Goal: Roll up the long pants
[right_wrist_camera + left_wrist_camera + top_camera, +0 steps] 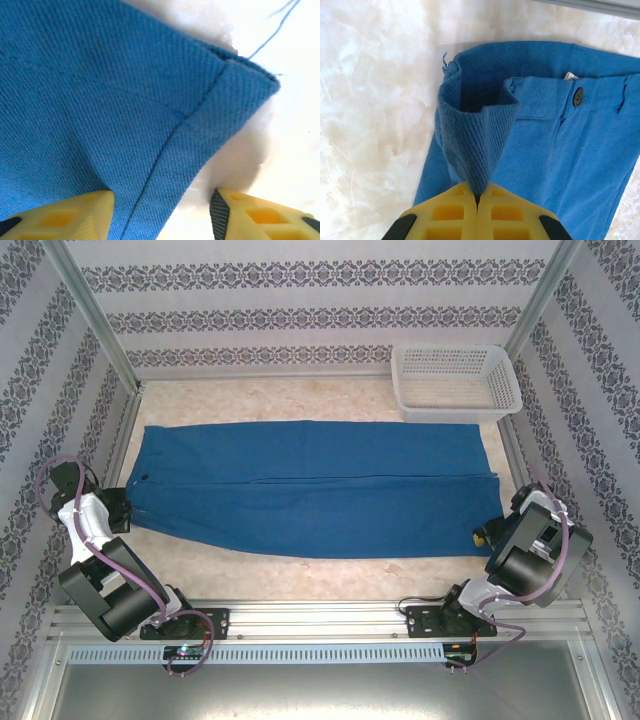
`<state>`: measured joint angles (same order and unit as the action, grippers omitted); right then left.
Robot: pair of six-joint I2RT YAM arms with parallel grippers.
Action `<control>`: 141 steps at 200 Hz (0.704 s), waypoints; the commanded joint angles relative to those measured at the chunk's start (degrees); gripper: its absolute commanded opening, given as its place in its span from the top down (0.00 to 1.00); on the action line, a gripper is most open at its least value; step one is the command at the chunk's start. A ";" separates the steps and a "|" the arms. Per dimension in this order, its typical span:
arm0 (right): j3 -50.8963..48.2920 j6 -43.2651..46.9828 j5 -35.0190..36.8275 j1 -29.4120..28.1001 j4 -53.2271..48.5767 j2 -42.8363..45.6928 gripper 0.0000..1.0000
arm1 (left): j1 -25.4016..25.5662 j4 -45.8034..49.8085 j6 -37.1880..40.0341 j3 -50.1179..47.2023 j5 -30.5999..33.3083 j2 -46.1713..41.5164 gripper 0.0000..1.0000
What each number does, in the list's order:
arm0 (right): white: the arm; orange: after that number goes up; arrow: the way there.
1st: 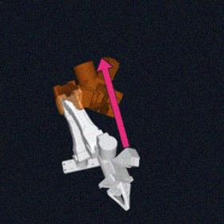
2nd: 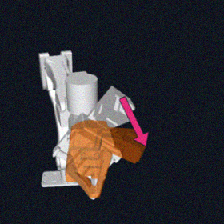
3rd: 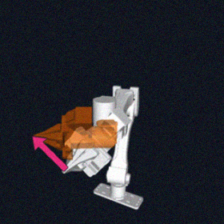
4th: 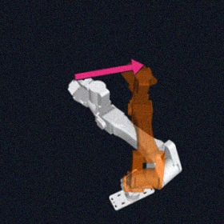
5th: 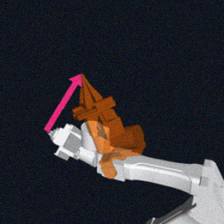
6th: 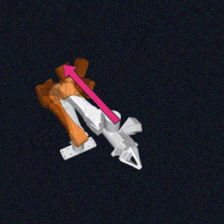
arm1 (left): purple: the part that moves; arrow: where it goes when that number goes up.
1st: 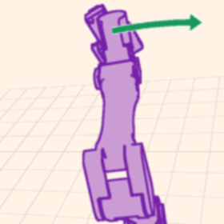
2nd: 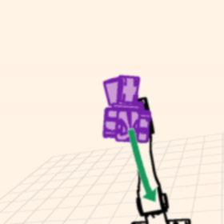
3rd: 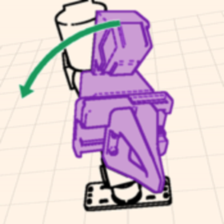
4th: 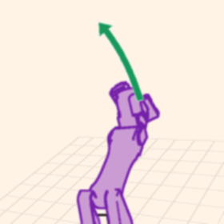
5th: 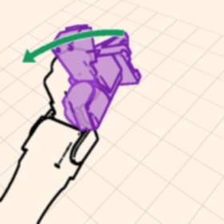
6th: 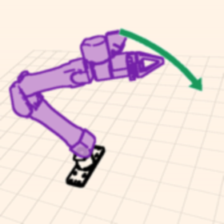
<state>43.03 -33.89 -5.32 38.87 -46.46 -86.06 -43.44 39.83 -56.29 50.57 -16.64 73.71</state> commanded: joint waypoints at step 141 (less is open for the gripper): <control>8.70 6.38 1.97 -10.16 2.42 8.98 1.00 | 0.55 2.95 0.18 -1.04 3.67 -4.46 1.00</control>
<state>48.01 -29.12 -4.78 30.46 -39.42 -80.71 -43.11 40.47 -56.62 50.09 -16.01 71.79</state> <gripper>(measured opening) 0.067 0.046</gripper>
